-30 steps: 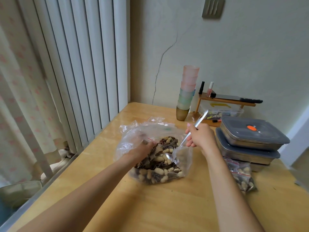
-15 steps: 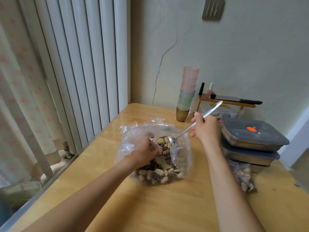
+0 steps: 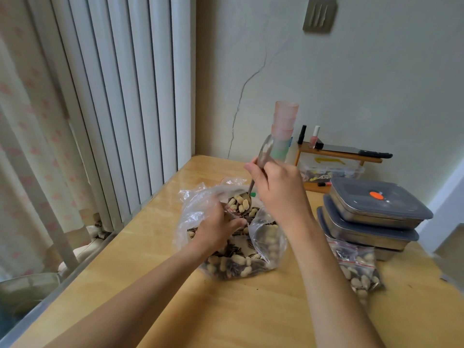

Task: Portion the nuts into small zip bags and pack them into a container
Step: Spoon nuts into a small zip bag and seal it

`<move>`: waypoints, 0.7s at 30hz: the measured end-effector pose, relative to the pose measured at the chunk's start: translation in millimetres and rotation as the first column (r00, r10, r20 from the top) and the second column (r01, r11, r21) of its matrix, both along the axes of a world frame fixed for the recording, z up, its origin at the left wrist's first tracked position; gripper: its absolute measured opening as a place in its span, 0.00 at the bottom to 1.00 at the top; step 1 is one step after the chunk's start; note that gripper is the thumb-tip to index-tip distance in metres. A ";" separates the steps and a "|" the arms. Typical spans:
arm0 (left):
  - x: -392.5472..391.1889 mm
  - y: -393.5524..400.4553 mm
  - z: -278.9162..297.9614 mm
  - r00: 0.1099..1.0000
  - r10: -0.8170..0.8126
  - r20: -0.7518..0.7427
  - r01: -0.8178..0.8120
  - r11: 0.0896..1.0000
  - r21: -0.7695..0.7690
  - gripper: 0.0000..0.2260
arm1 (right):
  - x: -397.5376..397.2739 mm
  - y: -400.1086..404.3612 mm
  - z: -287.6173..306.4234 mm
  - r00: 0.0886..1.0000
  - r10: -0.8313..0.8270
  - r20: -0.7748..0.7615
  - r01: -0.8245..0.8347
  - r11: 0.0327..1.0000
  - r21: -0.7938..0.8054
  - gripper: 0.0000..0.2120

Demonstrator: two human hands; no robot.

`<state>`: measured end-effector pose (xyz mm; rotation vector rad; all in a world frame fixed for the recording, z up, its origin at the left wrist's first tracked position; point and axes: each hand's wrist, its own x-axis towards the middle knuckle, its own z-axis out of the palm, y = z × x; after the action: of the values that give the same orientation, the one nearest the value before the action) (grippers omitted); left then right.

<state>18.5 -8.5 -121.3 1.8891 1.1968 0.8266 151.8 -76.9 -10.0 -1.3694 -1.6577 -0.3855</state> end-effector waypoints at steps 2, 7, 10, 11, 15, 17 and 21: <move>1.1 -1.8 0.8 0.999 -0.002 0.041 0.002 1.000 -0.012 0.18 | -1.3 2.0 -0.8 0.999 -0.025 0.038 0.022 0.997 0.077 0.11; 6.1 -6.5 5.4 0.990 -0.042 0.132 0.059 0.991 -0.123 0.17 | 1.6 3.2 -1.4 0.999 -0.033 0.027 0.028 0.984 0.176 0.18; 3.6 -11.5 8.9 0.992 -0.014 0.124 0.032 0.989 -0.147 0.15 | 0.9 3.3 -0.5 0.998 -0.044 0.049 0.035 0.985 0.169 0.18; 2.2 -12.6 7.4 0.994 0.006 0.113 0.009 0.991 -0.137 0.12 | 0.4 3.1 -0.4 0.998 -0.041 0.049 0.033 0.986 0.164 0.17; 2.4 -9.3 -0.2 0.997 0.012 0.077 -0.001 0.990 -0.142 0.07 | 0.1 1.4 -0.4 0.997 -0.060 0.039 0.052 0.984 0.171 0.12; 2.0 -8.9 -1.0 0.995 0.027 0.091 -0.018 0.995 -0.096 0.10 | 2.3 1.8 -0.9 0.997 -0.075 0.035 0.069 0.987 0.145 0.12; 0.0 -11.1 -0.6 0.999 0.020 0.026 -0.018 0.995 -0.096 0.23 | 8.9 4.7 -4.0 0.983 -0.169 -0.064 0.174 0.982 0.070 0.15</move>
<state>18.5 -19.6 -121.9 1.7862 1.2181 0.7886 160.7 -72.2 -14.1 -1.4581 -1.4684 -0.4991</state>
